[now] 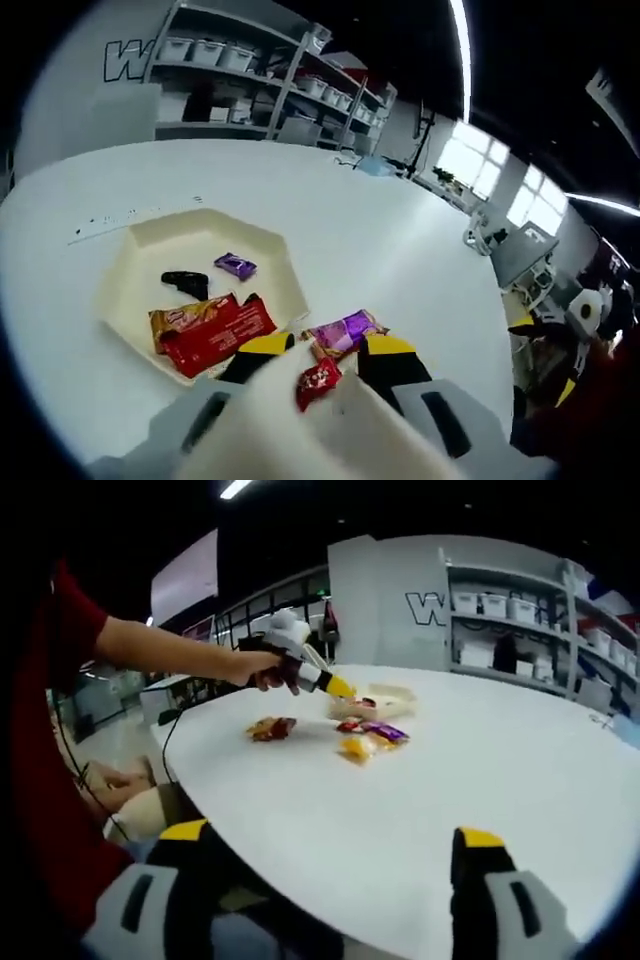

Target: Place the target food into the container with the food tongs after gripping and lifting it, then release it inside without dropping or visibly crushing the food.

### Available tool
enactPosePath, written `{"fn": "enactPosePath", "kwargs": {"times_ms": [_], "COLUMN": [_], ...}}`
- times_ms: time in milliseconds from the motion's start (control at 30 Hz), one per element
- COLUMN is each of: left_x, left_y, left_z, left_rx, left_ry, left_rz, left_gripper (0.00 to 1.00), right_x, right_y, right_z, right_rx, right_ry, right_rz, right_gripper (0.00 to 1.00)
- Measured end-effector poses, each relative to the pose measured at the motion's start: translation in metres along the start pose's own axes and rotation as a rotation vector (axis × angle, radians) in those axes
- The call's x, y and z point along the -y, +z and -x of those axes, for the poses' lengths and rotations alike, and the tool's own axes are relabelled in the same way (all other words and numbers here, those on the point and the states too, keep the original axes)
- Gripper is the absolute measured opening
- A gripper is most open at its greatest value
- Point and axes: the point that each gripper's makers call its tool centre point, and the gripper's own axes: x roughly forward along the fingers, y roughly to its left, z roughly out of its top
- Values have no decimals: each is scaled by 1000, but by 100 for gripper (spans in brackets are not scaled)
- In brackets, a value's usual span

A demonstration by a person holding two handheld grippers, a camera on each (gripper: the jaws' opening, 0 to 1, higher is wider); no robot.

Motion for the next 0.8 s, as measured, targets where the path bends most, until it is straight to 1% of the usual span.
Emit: {"fn": "enactPosePath", "kwargs": {"times_ms": [33, 67, 100, 133, 200, 267, 333, 400, 467, 500, 567, 633, 667, 800], "left_x": [2, 0, 0, -5, -6, -7, -12, -13, -16, -16, -17, -20, -24, -27], "left_y": [-5, -5, -5, -5, -6, -14, -20, -24, -27, -28, -28, -27, -24, -22], "left_z": [-3, -7, -9, -11, -14, -18, -20, -21, -22, -23, -22, -22, -21, -17], "left_rx": [-18, -18, -17, -17, -21, -49, -69, -73, -64, -62, -51, -38, -18, -16], "left_ry": [9, 12, 9, 8, 5, 15, 24, 25, 28, 23, 33, 44, 68, 98], "left_rz": [-48, -49, -33, -10, 8, -1, 7, 25, 50, 79, 142, 148, 134, 146], "left_gripper": [24, 24, 24, 24, 25, 25, 25, 24, 23, 22, 21, 19, 18, 14], "right_x": [0, 1, 1, 1, 0, 1, 3, 5, 5, 6, 6, 6, 6, 5], "right_y": [-1, -2, -2, -2, -1, -2, -4, -4, -4, -4, -4, -4, -4, -3], "right_z": [0, 0, 0, 0, 1, 2, 3, 4, 5, 5, 5, 4, 3, 2], "right_rx": [-4, -8, -8, -7, -4, -7, -11, -13, -12, -13, -15, -19, -21, -22], "right_ry": [0, -1, 0, 0, -1, -3, -6, -10, -12, -13, -13, -11, -10, -7], "right_rz": [1, 3, 4, 3, 2, 1, 2, -1, -3, -2, 0, 1, 3, 9], "right_gripper": [99, 99, 99, 98, 98, 98, 98, 97, 97, 97, 96, 96, 96, 95]}}
